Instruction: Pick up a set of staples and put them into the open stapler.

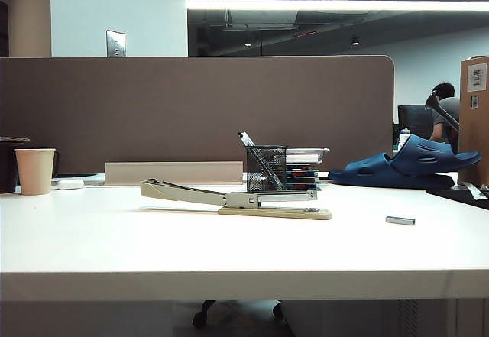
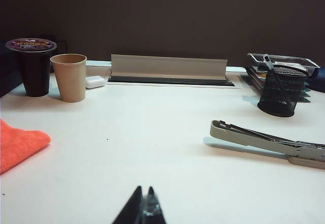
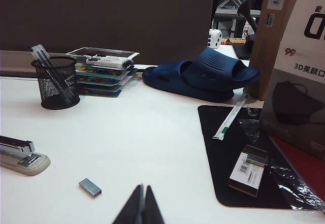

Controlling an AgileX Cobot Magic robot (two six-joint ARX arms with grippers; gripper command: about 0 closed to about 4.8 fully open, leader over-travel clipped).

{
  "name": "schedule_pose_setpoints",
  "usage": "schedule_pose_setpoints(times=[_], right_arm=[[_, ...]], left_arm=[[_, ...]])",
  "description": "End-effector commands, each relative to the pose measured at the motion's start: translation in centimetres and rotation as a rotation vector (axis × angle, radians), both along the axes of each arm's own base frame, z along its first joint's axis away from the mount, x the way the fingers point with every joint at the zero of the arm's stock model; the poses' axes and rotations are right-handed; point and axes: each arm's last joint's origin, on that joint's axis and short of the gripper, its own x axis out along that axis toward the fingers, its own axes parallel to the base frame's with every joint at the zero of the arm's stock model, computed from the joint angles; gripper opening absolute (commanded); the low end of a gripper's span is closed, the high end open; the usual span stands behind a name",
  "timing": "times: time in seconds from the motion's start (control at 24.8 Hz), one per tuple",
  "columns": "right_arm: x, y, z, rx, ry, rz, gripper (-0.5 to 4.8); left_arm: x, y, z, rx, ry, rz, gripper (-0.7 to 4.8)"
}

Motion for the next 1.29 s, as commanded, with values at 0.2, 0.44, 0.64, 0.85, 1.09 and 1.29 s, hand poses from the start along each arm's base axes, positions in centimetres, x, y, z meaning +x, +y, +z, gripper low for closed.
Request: schedule_pose_setpoints(times=[0.2,0.44,0.64,0.85,1.09,1.29], right_arm=[[-0.1,0.0,0.3,-0.004,-0.029,0.003,-0.09],[-0.1,0.0,0.5,-0.005,-0.038,0.002,-0.09],[-0.2,0.0,0.9,0.029,-0.048,0.009,-0.09],[-0.5,0.0,2.2,0.031,-0.080,0.009,-0.09],[-1.4,0.1,4.6,0.057,-0.070,0.011,-0.09],[-2.4,0.1,6.8,0.059,-0.030,0.010,-0.09]], left_arm=[[0.0,0.0,0.2,-0.001,-0.015,0.001,-0.05],[0.0,0.0,0.2,-0.002,-0.015,0.001,-0.05],[0.0,0.0,0.3,-0.002,-0.017,0.000,-0.05],[-0.1,-0.3,0.6,0.004,-0.025,-0.091,-0.05],[-0.7,-0.5,2.4,0.012,-0.058,-0.166,-0.05],[-1.7,-0.6,4.9,0.021,-0.041,-0.206,-0.05]])
